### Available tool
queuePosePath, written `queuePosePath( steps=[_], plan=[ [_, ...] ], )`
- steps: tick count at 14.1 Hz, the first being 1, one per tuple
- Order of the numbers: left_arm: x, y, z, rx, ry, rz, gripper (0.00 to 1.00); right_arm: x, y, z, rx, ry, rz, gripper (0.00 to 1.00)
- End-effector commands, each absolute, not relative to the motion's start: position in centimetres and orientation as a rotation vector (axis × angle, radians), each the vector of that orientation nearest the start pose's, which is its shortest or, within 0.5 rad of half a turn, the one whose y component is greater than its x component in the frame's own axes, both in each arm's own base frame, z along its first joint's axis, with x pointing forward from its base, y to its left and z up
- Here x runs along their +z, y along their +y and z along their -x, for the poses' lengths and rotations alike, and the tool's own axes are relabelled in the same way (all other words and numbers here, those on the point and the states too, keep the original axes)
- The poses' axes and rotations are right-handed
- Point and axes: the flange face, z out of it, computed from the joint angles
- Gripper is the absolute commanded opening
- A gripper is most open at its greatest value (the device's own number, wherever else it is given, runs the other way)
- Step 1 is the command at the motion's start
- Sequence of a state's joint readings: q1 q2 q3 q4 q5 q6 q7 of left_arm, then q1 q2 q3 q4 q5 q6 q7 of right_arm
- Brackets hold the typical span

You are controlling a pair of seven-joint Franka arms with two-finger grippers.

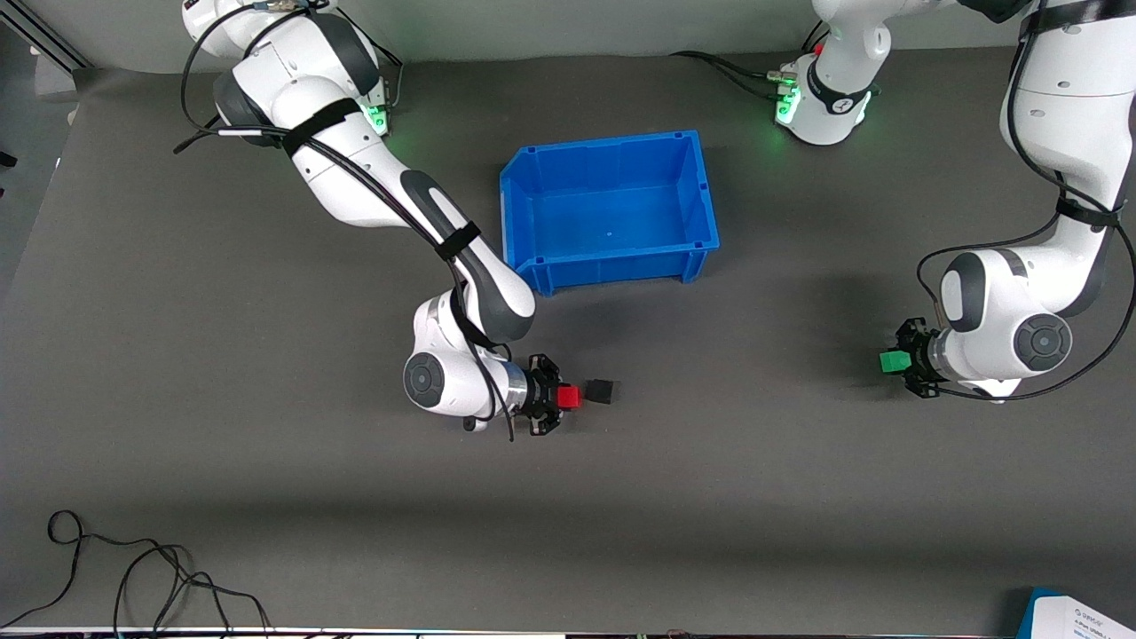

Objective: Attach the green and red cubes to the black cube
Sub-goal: 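Close the left gripper on the green cube and lift it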

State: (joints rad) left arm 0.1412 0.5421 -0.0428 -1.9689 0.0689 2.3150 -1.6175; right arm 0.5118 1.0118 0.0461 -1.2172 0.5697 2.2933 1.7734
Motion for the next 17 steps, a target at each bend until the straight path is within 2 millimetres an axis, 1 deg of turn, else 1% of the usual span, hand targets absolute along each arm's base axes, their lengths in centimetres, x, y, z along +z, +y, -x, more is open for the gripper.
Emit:
queuePosePath(
  steps=[1, 4, 7, 10, 11, 12, 14, 15, 17],
  plan=[
    [17.8, 5.8, -58.8, -0.178, 2.441, -2.214, 0.00, 15.8, 40.9, -64.6, 0.624, 2.075, 1.936, 0.10],
    [19.0, 5.9, -59.2, -0.162, 2.445, -2.202, 0.00, 15.9, 40.9, -64.7, 0.623, 2.076, 1.930, 0.10],
    [21.6, 5.6, -60.3, -0.107, 2.451, -2.159, 0.00, 15.9, 41.0, -64.6, 0.625, 2.076, 1.929, 0.10],
    [23.4, 3.9, -61.6, -0.096, 2.440, -2.169, 0.00, 15.9, 41.1, -64.6, 0.626, 2.080, 1.926, 0.10],
    [24.1, 3.3, -62.3, -0.078, 2.445, -2.144, 0.00, 16.0, 41.4, -64.5, 0.639, 2.082, 1.916, 0.10],
    [24.5, 2.4, -62.9, -0.065, 2.441, -2.129, 0.00, 16.0, 41.5, -64.4, 0.652, 2.087, 1.900, 0.10],
    [25.6, -0.4, -64.0, -0.036, 2.406, -2.134, 0.00, 16.1, 41.7, -64.4, 0.656, 2.084, 1.900, 0.10],
    [26.1, -1.9, -64.4, -0.020, 2.396, -2.131, 0.00, 16.6, 41.7, -64.7, 0.651, 2.079, 1.891, 0.10],
    [27.1, -4.6, -65.1, 0.007, 2.379, -2.118, 0.00, 16.8, 41.9, -64.7, 0.649, 2.074, 1.891, 0.10]
  ],
)
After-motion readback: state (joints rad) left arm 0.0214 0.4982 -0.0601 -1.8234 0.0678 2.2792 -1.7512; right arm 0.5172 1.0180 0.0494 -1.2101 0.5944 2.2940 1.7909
